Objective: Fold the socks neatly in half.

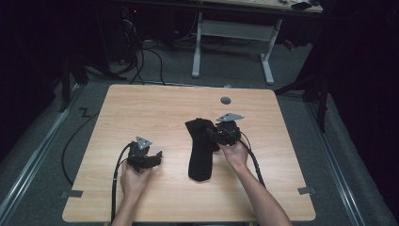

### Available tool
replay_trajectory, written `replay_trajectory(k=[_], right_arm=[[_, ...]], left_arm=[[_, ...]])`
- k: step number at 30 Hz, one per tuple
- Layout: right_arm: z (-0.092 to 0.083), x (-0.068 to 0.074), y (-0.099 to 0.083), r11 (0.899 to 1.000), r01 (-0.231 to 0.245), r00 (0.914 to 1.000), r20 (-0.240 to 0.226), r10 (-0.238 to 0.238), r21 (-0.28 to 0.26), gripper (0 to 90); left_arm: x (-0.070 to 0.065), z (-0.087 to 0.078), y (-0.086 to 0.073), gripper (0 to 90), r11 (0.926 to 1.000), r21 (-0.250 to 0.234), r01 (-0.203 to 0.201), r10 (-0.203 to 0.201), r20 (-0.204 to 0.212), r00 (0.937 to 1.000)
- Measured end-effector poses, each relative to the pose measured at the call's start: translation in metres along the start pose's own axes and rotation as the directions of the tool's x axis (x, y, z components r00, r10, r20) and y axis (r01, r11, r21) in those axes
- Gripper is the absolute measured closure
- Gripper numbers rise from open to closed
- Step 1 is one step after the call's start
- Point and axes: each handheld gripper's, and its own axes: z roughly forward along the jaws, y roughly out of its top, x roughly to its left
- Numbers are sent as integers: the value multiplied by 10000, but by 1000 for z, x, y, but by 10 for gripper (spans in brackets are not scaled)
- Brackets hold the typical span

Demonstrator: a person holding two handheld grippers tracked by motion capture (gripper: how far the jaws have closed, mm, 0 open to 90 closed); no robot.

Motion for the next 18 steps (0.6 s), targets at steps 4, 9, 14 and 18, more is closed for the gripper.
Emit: replay_trajectory(k=[4,9,14,18], right_arm=[[-19,-1,-9,9991,-84,9999,116,89,-405,558],[-27,5,-29,9999,40,10000,-77,-41,-130,633],[-23,3,-51,9988,-473,9989,-52,474,146,616],[-17,7,-56,9986,-430,9990,-69,433,312,600]], left_arm=[[0,0,0,279,10000,0,-5,5,0,10000],[0,0,0,279,10000,8,-29,29,8,10000],[0,0,0,278,10000,10,-22,22,10,10000],[0,0,0,277,10000,10,-30,30,19,10000]])
